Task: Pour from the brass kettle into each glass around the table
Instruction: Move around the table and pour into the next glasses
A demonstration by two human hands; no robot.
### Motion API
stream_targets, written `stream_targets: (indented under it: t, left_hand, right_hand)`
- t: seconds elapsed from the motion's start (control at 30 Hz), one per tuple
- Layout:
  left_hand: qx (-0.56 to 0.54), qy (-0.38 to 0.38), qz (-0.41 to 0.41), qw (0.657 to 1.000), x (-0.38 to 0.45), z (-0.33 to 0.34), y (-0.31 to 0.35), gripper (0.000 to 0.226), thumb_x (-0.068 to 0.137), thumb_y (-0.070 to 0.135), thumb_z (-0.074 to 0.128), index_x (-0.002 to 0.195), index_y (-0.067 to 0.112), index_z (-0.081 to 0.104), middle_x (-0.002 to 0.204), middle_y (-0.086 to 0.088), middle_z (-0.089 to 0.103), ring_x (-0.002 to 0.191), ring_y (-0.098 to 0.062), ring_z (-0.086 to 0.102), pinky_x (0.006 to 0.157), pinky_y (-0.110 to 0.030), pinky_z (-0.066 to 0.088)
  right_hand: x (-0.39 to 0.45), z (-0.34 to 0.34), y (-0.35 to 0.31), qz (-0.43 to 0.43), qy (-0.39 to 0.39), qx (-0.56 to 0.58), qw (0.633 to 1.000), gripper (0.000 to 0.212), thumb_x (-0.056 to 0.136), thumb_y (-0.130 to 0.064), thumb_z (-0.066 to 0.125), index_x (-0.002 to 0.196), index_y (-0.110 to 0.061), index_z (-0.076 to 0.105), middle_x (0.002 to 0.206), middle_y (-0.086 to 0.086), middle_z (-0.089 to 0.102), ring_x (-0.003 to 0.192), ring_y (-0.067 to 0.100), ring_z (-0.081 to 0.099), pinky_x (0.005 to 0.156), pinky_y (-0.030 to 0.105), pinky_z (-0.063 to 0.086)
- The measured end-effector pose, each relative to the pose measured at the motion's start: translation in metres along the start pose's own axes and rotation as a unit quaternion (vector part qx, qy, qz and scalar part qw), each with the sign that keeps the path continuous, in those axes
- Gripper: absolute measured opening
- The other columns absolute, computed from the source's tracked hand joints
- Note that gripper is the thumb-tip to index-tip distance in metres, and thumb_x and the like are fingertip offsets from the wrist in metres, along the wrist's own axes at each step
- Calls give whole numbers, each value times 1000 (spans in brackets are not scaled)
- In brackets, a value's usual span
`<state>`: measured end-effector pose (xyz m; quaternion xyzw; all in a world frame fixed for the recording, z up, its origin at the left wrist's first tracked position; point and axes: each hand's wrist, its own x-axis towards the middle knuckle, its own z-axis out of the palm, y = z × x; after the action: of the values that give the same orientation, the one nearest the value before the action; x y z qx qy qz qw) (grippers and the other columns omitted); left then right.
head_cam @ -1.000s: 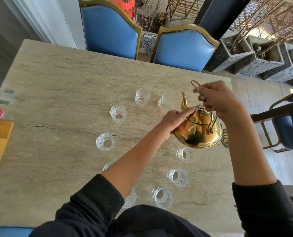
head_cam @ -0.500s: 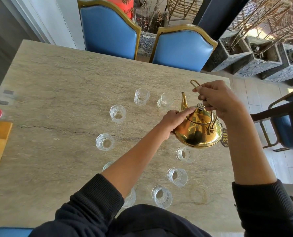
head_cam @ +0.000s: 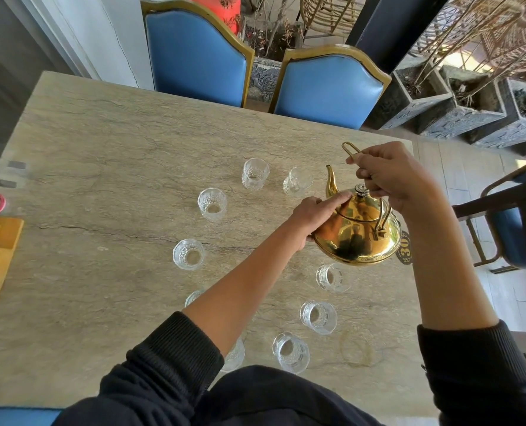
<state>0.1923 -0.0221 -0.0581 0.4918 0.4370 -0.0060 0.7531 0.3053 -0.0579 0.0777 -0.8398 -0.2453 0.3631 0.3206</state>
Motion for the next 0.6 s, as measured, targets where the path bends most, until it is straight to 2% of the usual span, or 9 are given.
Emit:
stream_targets:
  t: [0.33,0.5,0.6]
  left_hand:
    - [-1,-1,-9,1000,0,-1,-1,73,89,74,70,124,10,71,116,-13,76,90,-20,68,73,-32,51]
    - [-5,-2,-5,1000,-1,1,1,72,90,72,70,124,9,72,116,-13,77,86,-18,68,67,-30,50]
    - [-6,-4,-6,1000,1,2,1,73,89,73,70,124,9,72,116,-12,77,90,-20,70,69,-30,52]
  right_hand:
    - [-1,0,-1,0,-2,5,1000,21,100,-9,52,109,1,69,64,5,51,39,6,38,36,18,30]
    - [0,-2,-1,-3,-2,5,1000,20,100,-9,53,108,0,69,63,5,51,39,6,37,36,18,29]
    - [2,-4,1,-4,-1,4,1000,20,100,-10,53,106,-1,69,64,4,51,39,6,37,36,18,30]
